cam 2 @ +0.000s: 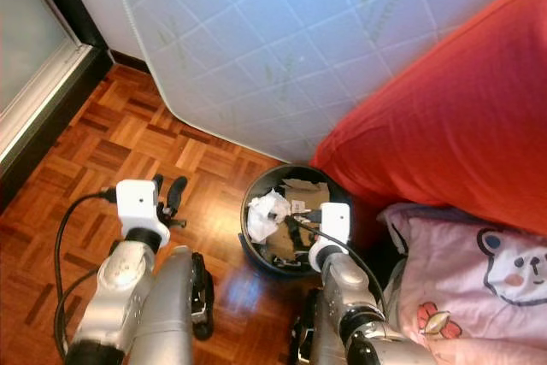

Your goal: Clean up the room

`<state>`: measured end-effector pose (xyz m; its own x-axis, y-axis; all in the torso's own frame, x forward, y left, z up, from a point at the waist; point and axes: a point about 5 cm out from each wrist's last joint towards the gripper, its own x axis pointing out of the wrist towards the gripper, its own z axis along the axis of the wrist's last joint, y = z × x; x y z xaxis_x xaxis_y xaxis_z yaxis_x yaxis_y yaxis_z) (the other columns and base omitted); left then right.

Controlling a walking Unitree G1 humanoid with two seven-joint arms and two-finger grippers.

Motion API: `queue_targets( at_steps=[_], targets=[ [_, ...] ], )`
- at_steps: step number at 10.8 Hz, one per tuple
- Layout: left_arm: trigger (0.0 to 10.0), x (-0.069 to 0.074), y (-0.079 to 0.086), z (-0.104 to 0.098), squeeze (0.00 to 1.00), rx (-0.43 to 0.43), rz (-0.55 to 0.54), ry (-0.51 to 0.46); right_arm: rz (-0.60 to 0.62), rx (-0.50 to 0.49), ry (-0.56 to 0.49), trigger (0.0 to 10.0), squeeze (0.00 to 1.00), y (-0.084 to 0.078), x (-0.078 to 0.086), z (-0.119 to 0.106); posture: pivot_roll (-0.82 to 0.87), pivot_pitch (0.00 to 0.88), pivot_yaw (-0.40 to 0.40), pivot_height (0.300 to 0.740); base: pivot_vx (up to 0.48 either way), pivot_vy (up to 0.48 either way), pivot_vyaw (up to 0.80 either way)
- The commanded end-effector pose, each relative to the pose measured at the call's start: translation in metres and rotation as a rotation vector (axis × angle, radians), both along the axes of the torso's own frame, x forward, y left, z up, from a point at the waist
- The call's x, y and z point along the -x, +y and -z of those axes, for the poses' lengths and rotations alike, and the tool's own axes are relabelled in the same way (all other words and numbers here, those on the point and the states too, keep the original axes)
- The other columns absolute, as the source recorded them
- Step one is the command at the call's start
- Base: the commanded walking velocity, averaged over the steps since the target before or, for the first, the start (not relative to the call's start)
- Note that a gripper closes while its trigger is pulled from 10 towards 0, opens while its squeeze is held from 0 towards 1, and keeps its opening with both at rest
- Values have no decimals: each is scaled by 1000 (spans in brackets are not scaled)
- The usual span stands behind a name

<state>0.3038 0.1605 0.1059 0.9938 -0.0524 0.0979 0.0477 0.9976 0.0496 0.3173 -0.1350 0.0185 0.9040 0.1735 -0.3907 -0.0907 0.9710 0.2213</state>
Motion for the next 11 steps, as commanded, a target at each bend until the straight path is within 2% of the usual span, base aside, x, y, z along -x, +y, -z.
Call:
queue_targets(
  at_steps=[1,2,3,5,6,9,11],
  targets=[
    [10000,10,7,23,0,-19,-6,82,44,2,48,10000,0,-11,11,13,268,298,-76,627,0,0,0],
    [10000,14,13,29,0,-29,-17,103,81,-18,26,10000,0,-18,13,13,265,279,-69,627,0,0,0],
    [10000,20,23,36,0,-44,-42,125,166,-40,9,10000,0,-33,17,14,259,256,-60,637,0,0,0],
    [10000,22,35,46,0,-67,-57,160,308,-43,42,10000,0,-60,32,25,258,203,-40,667,0,0,0],
    [10000,25,40,59,0,-80,-67,215,357,-28,68,10000,0,-71,42,32,250,163,-34,687,0,0,0],
    [10000,36,54,91,0,-92,-121,366,404,-40,76,10000,0,-80,49,36,238,94,-29,732,0,0,0],
    [10000,63,68,132,0,-82,-187,597,399,-21,134,10000,0,-78,56,44,216,3,-28,740,0,0,0]
  ],
)
